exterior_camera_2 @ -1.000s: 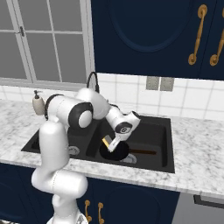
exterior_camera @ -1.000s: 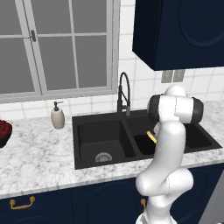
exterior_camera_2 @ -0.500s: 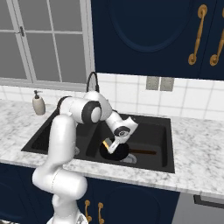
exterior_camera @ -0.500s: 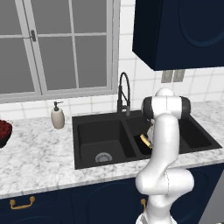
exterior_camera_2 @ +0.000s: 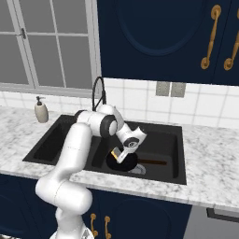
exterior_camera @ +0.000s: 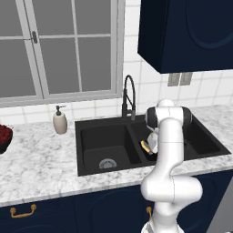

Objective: Pick the pan and sponge and place them into the sink. Then turn on the water.

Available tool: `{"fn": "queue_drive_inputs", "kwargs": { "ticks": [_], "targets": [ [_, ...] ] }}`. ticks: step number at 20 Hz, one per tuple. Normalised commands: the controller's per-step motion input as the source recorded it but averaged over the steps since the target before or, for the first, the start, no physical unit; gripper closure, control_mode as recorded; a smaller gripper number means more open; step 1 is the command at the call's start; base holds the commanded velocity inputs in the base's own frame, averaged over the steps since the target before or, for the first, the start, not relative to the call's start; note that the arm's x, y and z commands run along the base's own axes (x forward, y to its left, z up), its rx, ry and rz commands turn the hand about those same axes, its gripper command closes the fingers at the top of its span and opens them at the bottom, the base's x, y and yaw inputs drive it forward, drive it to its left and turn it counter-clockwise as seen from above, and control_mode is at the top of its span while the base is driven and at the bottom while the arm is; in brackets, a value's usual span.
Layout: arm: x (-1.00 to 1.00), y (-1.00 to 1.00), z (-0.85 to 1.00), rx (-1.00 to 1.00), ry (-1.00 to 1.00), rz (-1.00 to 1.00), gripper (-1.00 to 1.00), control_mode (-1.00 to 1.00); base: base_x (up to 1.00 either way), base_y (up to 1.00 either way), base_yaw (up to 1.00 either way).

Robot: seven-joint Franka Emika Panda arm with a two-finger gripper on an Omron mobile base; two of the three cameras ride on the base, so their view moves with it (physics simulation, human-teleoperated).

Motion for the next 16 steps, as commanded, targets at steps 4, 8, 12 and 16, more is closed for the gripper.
{"fn": "queue_drive_inputs", "kwargs": {
  "ticks": [4, 8, 12, 16],
  "targets": [
    [0.31, 0.02, -0.44, 0.00, 0.00, 0.00, 1.00, -1.00, 0.00, 0.00, 0.00],
    [0.00, 0.04, -0.08, 0.00, -0.05, 0.00, -1.00, -1.00, 0.00, 0.00, 0.00],
    [-0.21, 0.12, 0.11, 0.00, -0.17, 0.00, -1.00, -1.00, 0.00, 0.00, 0.00],
    [-0.19, 0.03, 0.29, 0.00, -0.17, 0.00, -1.00, -1.00, 0.00, 0.00, 0.00]
  ]
}}
